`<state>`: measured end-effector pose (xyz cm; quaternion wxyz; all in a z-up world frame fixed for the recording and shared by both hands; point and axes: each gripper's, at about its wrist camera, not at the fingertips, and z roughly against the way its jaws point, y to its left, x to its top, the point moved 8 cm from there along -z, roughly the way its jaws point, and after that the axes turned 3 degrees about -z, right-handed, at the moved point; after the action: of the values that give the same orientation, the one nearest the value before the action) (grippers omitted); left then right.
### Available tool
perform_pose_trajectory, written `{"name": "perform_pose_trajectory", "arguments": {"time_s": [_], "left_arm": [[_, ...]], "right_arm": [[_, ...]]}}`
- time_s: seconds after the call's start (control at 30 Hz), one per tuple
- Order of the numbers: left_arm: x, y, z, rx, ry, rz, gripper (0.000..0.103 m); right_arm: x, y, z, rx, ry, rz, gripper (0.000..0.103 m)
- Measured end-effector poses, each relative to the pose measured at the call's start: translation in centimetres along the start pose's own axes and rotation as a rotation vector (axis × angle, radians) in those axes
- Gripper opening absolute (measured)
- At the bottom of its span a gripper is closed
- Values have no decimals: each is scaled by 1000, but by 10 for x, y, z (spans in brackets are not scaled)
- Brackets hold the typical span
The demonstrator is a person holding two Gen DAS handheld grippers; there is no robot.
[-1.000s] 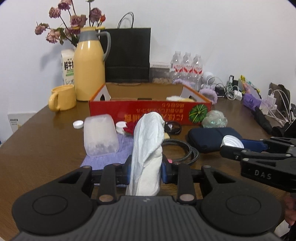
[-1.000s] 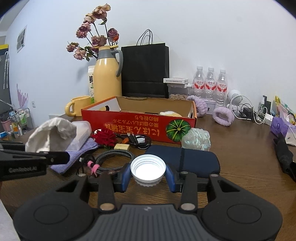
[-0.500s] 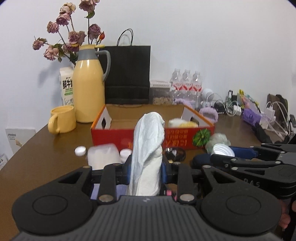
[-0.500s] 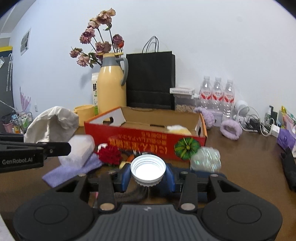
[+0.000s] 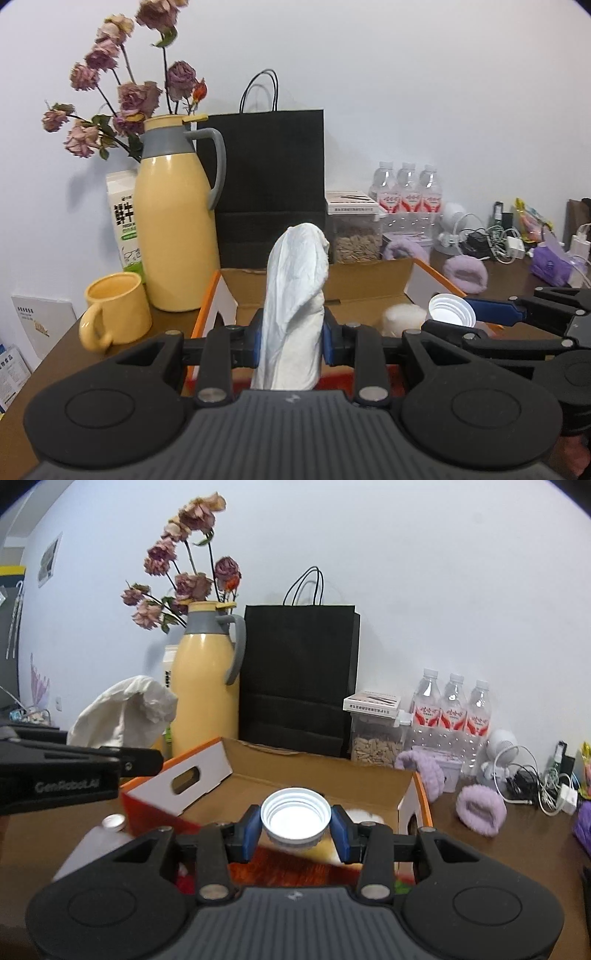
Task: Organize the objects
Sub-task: 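Lower the tissue into the box with the left tool while the right tool releases the cap there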
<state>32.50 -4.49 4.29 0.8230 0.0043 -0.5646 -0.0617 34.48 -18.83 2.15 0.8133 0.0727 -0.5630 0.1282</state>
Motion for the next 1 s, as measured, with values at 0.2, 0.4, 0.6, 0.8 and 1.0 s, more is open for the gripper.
{"name": "perform_pose_trajectory", "arguments": {"time_s": [0.2, 0.4, 0.6, 0.8, 1.0], "left_arm": [[8, 6, -51, 0, 25, 8, 29], [-9, 20, -80, 3, 94, 31, 29], [-19, 18, -83, 37, 101, 19, 55], [-12, 22, -72, 74, 24, 50, 103], [-11, 22, -74, 75, 41, 50, 103]], "right_arm": [[11, -8, -51, 6, 46, -3, 39], [-10, -5, -78, 28, 103, 13, 39], [-22, -6, -84, 23, 148, 1, 46], [-20, -10, -78, -21, 124, -8, 102], [-19, -11, -75, -28, 120, -8, 103]]}}
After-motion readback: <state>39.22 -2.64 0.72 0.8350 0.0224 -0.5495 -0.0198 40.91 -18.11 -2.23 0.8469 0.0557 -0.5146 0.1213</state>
